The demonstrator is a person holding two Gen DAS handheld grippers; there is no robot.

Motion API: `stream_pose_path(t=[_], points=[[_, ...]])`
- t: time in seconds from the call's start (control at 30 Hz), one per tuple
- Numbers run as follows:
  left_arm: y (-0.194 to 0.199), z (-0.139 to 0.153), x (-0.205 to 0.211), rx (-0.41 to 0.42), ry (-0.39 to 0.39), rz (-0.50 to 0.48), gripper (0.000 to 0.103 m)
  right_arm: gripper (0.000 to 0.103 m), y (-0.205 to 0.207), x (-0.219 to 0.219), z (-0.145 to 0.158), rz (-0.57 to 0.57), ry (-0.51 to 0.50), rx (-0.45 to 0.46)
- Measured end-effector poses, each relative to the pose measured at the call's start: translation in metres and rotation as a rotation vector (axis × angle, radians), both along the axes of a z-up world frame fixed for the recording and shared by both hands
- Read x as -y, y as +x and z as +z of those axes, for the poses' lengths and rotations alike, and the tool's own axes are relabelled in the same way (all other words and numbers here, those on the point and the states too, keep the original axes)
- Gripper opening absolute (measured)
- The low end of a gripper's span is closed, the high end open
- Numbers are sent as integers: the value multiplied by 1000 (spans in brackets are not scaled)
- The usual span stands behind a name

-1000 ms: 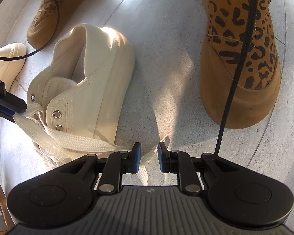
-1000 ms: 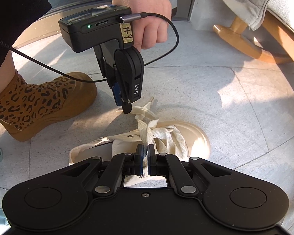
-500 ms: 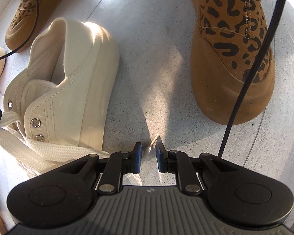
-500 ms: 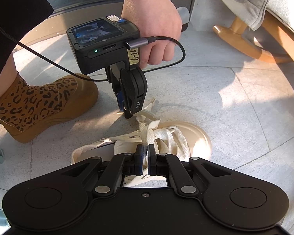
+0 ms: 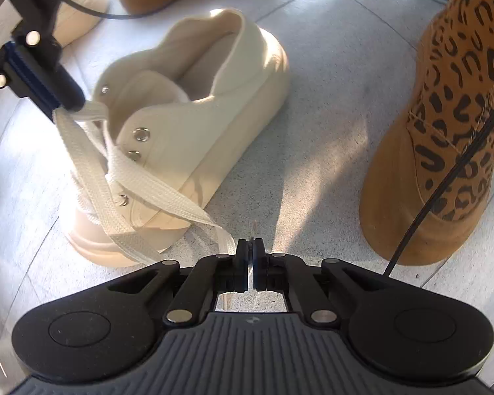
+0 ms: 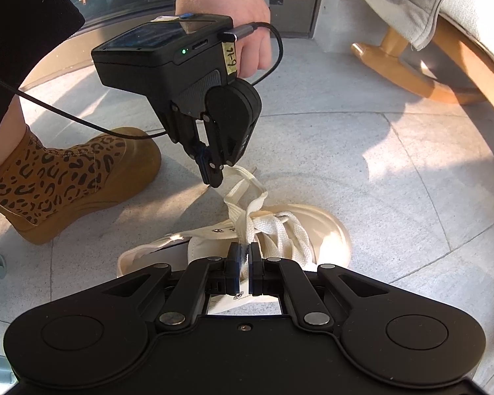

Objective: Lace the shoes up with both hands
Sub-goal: 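Pull the lace end with the left gripper while the right gripper holds the lace near the eyelets, then pull the white lace up and away from the sneaker with the right gripper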

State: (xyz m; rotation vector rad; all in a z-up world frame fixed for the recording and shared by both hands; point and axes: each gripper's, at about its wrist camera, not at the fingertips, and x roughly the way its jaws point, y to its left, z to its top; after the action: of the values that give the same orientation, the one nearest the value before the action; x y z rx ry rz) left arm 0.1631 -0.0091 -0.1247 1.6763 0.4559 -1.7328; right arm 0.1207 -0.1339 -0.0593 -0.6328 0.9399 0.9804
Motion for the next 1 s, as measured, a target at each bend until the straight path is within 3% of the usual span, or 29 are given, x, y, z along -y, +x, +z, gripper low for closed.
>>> stream_pose_path(t=[0.1, 0.2, 0.37, 0.53, 0.7, 0.83, 1.0], points=[[6, 16, 4, -21, -58, 170, 1, 3, 6, 2, -4, -49, -18, 5], [-32, 19, -5, -50, -89, 322, 1, 3, 12, 2, -8, -96, -47, 14], [-23, 10, -4, -68, -112, 548, 1, 11, 16, 6, 2, -114, 0, 17], [-14, 19, -14, -47, -159, 736, 1, 16, 9, 5, 11, 3, 93, -17], [-7, 30, -13, -32, -187, 789, 1, 16, 9, -12, -7, -7, 19, -51], [-6, 42, -11, -27, -199, 783, 1, 16, 6, -20, -19, 38, -79, -5], [-3, 53, -10, -25, -225, 805, 1, 14, 1, -24, -29, 94, -97, 15]])
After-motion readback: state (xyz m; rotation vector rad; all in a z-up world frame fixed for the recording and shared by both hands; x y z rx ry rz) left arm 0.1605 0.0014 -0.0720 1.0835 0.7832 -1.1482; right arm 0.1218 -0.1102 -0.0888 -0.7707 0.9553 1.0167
